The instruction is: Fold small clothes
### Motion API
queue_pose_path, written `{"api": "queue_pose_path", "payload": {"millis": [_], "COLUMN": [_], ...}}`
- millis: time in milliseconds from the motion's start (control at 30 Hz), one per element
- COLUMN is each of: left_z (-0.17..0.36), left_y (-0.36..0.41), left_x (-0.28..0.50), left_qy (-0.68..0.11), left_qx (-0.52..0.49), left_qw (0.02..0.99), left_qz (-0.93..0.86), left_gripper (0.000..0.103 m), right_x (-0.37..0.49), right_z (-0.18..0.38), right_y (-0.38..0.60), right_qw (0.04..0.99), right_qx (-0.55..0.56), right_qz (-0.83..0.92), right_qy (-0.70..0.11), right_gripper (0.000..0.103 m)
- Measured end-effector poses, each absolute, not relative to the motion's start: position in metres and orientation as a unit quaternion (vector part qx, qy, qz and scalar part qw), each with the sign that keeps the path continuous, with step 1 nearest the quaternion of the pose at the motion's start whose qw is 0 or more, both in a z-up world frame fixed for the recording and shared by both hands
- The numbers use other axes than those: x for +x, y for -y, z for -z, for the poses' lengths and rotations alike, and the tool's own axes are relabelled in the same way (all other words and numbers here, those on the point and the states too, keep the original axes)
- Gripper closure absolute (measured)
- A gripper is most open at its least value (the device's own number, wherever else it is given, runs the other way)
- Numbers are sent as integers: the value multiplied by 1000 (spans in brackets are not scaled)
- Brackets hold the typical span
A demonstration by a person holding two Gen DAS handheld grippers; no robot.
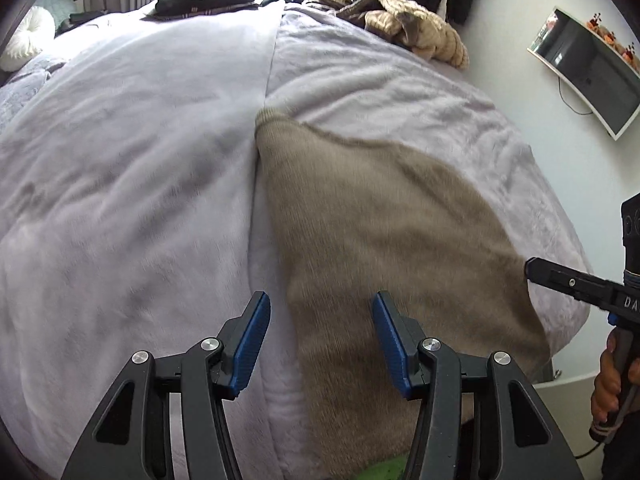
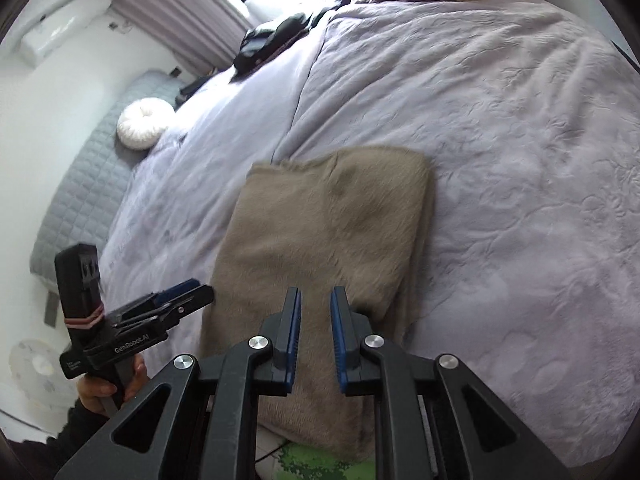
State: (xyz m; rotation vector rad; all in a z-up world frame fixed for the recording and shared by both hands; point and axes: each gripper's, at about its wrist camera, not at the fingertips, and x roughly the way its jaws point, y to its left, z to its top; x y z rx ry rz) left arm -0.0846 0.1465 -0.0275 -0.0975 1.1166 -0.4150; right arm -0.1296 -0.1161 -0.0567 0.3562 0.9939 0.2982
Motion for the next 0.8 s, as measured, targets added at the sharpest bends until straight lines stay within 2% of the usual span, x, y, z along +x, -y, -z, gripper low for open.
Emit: {"api": "queue_pose_path", "payload": {"millis": [100, 167, 367, 800], "left_z": [32, 33, 38, 42], "left_y": [-147, -147, -145, -146], "left_x": [-93, -98, -107, -127], "left_qy": [-527, -525, -525, -526], "left_qx": [-50, -48, -40, -39], "left_qw": [827, 830, 831, 834], "left_qz": [191, 183, 178, 165], "left_gripper": [49, 43, 43, 43], "right_x": [-138, -141, -152, -169], "right_z": [67, 74, 93, 96], "right_y": [111, 111, 117, 120], "right_qw": [852, 851, 846, 852], "right_qx": [153, 153, 172, 187], "right_qz": [-133, -127, -115, -108], "right_qy": [-482, -486, -492, -477], "right_gripper": [86, 86, 87, 87]}}
